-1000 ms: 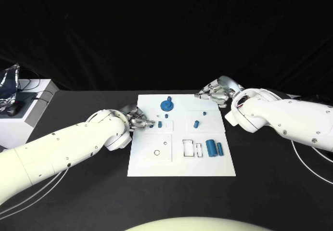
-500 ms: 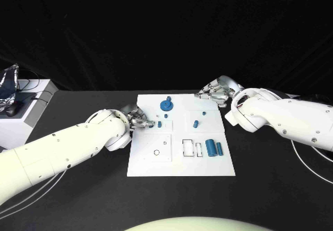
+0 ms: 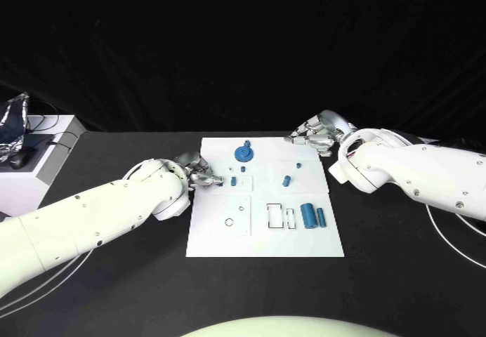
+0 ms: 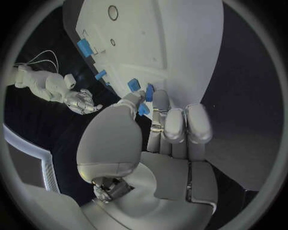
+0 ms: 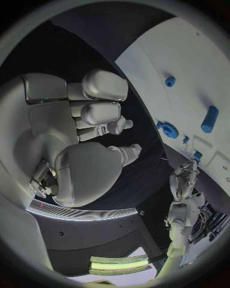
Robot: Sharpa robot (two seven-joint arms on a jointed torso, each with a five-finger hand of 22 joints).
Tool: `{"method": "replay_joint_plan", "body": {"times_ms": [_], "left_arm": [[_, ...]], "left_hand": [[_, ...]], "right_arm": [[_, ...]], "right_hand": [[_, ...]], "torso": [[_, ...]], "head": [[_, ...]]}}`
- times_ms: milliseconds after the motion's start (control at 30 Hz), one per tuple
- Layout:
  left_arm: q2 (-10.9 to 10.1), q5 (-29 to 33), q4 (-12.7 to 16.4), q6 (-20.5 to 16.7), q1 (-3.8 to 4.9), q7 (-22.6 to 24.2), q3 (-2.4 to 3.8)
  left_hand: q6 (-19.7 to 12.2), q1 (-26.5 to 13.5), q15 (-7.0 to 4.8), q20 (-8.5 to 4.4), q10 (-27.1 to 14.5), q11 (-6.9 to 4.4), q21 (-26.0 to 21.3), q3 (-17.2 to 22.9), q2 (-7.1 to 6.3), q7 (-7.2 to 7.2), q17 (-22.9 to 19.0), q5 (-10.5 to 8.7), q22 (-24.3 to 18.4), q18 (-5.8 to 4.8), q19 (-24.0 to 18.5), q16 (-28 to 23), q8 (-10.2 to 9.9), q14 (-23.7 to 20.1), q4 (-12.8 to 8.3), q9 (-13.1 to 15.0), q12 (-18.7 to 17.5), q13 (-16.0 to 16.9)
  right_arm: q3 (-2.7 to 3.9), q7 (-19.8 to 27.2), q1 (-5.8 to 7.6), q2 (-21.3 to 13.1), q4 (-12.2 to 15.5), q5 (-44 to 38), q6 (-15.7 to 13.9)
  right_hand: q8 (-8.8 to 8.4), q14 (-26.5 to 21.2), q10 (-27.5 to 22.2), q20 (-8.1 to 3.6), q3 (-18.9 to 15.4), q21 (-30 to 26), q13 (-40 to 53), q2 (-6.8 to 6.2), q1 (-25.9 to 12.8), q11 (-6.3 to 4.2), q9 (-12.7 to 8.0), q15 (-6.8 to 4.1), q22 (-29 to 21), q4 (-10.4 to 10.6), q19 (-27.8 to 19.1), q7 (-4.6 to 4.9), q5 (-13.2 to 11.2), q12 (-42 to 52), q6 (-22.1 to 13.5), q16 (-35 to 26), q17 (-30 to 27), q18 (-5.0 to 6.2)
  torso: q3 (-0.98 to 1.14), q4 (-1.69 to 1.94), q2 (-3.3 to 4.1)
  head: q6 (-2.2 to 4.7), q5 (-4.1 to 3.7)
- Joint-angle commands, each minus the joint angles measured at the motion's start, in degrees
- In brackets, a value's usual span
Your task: Assemble the parts on the task board
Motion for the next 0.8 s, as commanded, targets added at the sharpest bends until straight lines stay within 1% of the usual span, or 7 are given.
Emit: {"method": "replay_joint_plan", "body": {"times_ms": [33,233,600,633,800], "left_arm": [[0.05,-0.86,0.18,0.79,-0.01,-0.92,0.01],[0.27,-1.43,0.16,0.47,-0.02,-1.57,0.00],[0.69,-2.02,0.35,0.58,-0.02,-1.99,-0.02],[0.74,-2.10,0.40,0.52,-0.02,-2.03,-0.02],[0.89,-2.78,0.63,0.16,-0.02,-2.17,-0.03]], "left_hand": [[-0.20,0.24,0.12,-0.13,0.54,-0.21,0.40,9.34,0.45,0.20,0.04,0.26,7.75,-0.73,0.30,0.35,0.28,0.40,-9.08,0.14,-0.19,0.07],[-0.25,0.05,0.09,-0.24,0.56,-0.23,0.48,9.54,0.53,0.17,-0.04,0.27,7.76,-0.80,0.34,0.33,0.41,0.37,-9.20,0.27,-0.15,0.07],[-0.34,-0.22,0.06,-0.36,0.63,-0.27,0.61,9.68,0.58,0.11,-0.05,0.28,7.79,-0.87,0.43,0.39,0.61,0.41,-9.28,0.47,-0.05,0.04],[-0.46,-0.58,0.02,-0.54,0.63,-0.30,0.62,10.15,0.52,0.10,-0.11,0.28,7.80,-0.97,0.44,0.43,0.86,0.41,-9.57,0.69,0.06,0.01],[-0.43,-0.53,0.01,-0.53,0.63,-0.31,0.75,10.20,0.57,0.10,-0.10,0.31,7.83,-0.98,0.50,0.46,0.90,0.42,-9.64,0.71,0.06,-0.02]], "right_arm": [[0.03,0.62,-0.02,-0.02,0.08,-0.52,0.21],[0.03,0.63,-0.02,-0.03,0.08,-0.52,0.22],[0.04,0.64,-0.02,-0.06,0.11,-0.52,0.25],[0.04,0.64,-0.02,-0.07,0.12,-0.52,0.25],[0.04,0.64,-0.01,-0.10,0.14,-0.52,0.26]], "right_hand": [[-0.29,-0.14,0.34,-0.16,-0.17,-0.27,0.07,0.31,-0.10,0.03,-0.10,-0.04,7.74,0.03,3.41,0.11,0.23,-0.18,0.37,-0.17,-0.05,0.09],[-0.29,-0.14,0.34,-0.16,-0.17,-0.27,0.07,0.31,-0.10,0.03,-0.10,-0.04,7.74,0.03,3.41,0.11,0.23,-0.18,0.37,-0.17,-0.05,0.09],[-0.29,-0.14,0.34,-0.16,-0.17,-0.27,0.07,0.31,-0.10,0.03,-0.10,-0.04,7.74,0.03,3.41,0.11,0.23,-0.18,0.37,-0.17,-0.05,0.09],[-0.29,-0.14,0.34,-0.16,-0.17,-0.27,0.07,0.31,-0.10,0.03,-0.10,-0.04,7.74,0.03,3.41,0.11,0.23,-0.18,0.37,-0.17,-0.05,0.09],[-0.29,-0.14,0.34,-0.16,-0.17,-0.27,0.07,0.31,-0.10,0.03,-0.10,-0.04,7.74,0.03,3.41,0.11,0.23,-0.18,0.37,-0.17,-0.05,0.09]], "torso": [[0.02,-0.01,0.01],[0.07,-0.06,0.04],[0.14,-0.08,0.03],[0.15,-0.08,0.04],[0.12,-0.07,0.04]], "head": [[-0.05,0.11],[0.02,0.17],[-0.06,0.18],[-0.08,0.17],[-0.07,0.11]]}}
